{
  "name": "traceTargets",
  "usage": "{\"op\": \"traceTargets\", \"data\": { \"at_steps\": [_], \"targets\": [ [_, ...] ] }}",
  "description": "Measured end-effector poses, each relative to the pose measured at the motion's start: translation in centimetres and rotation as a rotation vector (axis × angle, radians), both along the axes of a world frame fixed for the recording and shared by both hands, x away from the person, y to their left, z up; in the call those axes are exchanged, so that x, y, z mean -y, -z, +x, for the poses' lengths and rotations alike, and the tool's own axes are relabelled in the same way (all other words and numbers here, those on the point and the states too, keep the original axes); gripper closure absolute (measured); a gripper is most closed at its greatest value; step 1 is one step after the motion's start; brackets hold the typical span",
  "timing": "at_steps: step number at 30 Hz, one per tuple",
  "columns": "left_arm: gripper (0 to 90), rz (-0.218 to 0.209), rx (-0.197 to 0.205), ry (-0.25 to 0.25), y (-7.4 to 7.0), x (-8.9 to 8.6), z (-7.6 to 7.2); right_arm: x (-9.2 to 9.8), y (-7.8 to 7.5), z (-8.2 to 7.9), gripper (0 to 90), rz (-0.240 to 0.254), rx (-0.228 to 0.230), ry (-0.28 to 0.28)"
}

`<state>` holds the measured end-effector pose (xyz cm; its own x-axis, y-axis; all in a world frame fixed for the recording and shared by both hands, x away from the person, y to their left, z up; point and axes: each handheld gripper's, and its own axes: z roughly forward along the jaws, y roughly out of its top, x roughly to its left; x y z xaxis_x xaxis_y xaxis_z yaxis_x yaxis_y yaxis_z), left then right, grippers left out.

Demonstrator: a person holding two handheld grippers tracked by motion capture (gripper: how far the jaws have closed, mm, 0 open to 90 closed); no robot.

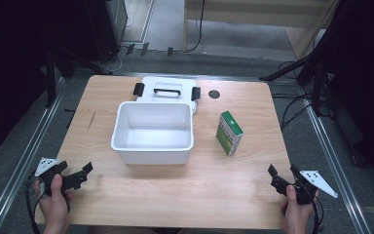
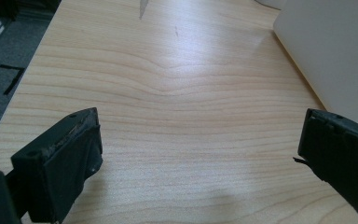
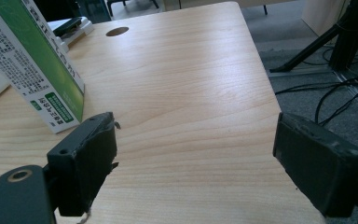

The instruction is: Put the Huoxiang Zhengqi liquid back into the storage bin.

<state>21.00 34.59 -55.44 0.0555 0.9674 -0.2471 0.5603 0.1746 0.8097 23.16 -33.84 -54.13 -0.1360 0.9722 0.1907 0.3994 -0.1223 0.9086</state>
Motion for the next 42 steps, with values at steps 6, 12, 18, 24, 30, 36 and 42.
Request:
{"op": "traceTargets", "data": {
  "at_steps": [6, 12, 18, 24, 30, 36, 42],
  "targets": [
    [0.6, 0.001, 0.000, 0.004, 0.0, 0.1, -0.1, 0.0, 0.0, 0.0, 13.9, 0.010, -0.007, -0.013],
    [0.6, 0.005, 0.009, 0.009, 0.0, 0.2, -0.2, -0.2, 0.0, 0.2, 13.8, -0.023, -0.038, -0.059],
    [0.6, 0.009, 0.016, 0.016, 0.0, 0.1, -0.2, -1.0, -0.4, 0.0, 13.9, -0.076, -0.058, -0.103],
    [0.6, 0.008, 0.018, 0.022, 0.0, 0.2, -0.3, -1.9, -1.9, 0.2, 13.9, -0.135, -0.115, -0.166],
    [0.6, 0.010, 0.016, 0.023, 0.0, 0.2, -0.3, -3.1, -4.0, 1.1, 13.9, -0.229, -0.247, -0.282],
    [0.6, 0.015, 0.018, 0.025, 0.0, 0.3, -0.4, -4.3, -5.4, 2.6, 13.9, -0.315, -0.377, -0.326],
    [0.6, 0.013, 0.016, 0.025, 0.0, 0.2, -0.4, -6.2, -6.2, 4.1, 13.9, -0.430, -0.543, -0.358]
  ]
}}
